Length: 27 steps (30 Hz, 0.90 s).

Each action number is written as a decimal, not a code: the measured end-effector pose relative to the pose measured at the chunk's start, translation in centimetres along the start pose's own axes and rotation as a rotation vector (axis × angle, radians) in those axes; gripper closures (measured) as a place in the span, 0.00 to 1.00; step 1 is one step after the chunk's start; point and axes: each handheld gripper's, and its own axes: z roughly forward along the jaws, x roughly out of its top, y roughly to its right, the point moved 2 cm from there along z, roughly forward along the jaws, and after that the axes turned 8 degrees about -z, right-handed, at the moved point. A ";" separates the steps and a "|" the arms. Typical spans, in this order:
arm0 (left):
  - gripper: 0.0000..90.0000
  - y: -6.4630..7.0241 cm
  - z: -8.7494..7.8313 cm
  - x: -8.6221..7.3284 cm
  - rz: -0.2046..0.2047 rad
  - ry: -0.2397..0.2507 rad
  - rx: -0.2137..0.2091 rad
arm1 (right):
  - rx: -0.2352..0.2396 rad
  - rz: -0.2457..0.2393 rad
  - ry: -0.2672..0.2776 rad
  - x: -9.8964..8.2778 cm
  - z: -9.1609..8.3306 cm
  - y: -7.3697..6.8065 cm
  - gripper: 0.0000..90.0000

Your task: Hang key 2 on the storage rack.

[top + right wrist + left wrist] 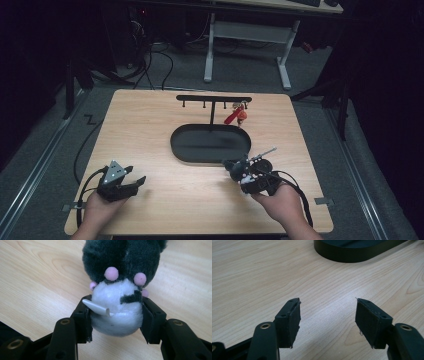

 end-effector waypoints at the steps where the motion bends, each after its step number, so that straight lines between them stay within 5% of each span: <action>1: 0.41 0.0 0.0 0.0 -0.004 0.003 -0.001 | 0.001 0.001 0.005 0.2 -0.3 -0.1 0.56; 15: 0.41 0.2 0.2 0.1 0.002 -0.003 -0.007 | -0.018 -0.001 0.078 4.5 -4.2 0.7 0.56; 27: 0.41 0.2 0.3 0.1 0.009 -0.006 -0.012 | -0.031 0.005 0.107 7.7 -6.0 1.7 0.56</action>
